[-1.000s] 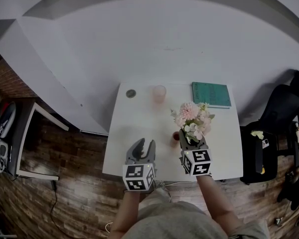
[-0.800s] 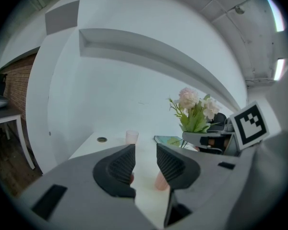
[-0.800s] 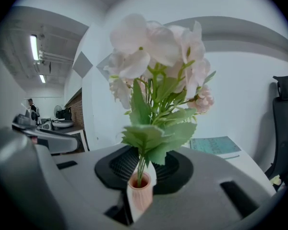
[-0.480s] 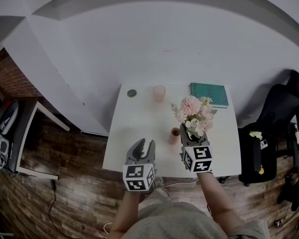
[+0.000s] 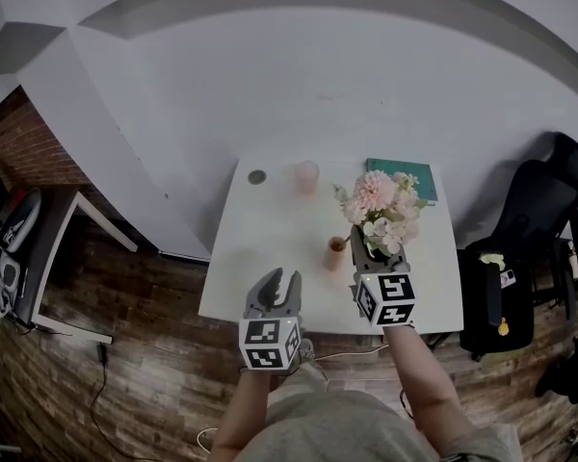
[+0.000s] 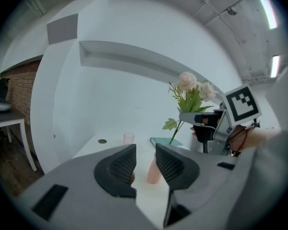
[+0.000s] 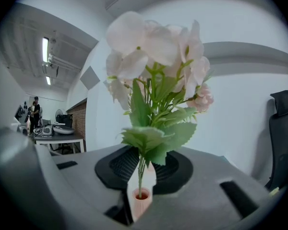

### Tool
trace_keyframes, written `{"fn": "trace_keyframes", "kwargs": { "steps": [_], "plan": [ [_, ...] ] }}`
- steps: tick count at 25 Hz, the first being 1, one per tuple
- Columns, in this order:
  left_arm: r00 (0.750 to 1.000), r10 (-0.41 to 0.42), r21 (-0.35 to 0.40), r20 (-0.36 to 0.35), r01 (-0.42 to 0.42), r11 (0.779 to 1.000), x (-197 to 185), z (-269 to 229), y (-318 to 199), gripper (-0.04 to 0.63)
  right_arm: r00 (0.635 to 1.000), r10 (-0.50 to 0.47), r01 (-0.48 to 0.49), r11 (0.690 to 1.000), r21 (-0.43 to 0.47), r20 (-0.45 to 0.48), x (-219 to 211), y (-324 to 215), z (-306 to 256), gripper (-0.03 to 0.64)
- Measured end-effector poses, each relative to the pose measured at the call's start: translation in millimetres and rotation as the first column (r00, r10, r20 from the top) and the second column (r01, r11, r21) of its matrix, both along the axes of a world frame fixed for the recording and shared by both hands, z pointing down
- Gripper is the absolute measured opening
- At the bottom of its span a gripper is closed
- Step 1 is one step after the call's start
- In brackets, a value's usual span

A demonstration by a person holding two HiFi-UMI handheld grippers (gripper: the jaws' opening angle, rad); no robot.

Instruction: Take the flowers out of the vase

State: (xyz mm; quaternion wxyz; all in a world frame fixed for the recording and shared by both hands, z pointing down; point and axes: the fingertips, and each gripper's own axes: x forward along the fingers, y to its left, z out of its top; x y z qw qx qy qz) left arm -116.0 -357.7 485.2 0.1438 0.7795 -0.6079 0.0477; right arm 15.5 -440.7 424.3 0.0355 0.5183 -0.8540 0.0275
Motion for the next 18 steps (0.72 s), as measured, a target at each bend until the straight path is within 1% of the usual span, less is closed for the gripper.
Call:
{"fn": "trace_keyframes", "kwargs": {
  "steps": [9,12,18],
  "plan": [
    [1.000,-0.010,0.029,0.015,0.010,1.000,7.7,-11.1,31.6,0.115,1.000,-0.016,0.014,0.999,0.044,0.026,7.8,40.0,-19.8,0.072],
    [0.999,-0.027,0.043,0.018,0.027,0.999,9.6,-12.6,45.0,0.095,0.999,-0.020,0.019,0.998,0.054,0.035,12.8,58.7,-21.7,0.072],
    [0.999,-0.035,0.053,0.022,0.034,0.998,20.2,-14.8,72.6,0.083,0.999,-0.022,0.020,0.998,0.052,0.046,25.7,93.4,-20.0,0.071]
  ]
}}
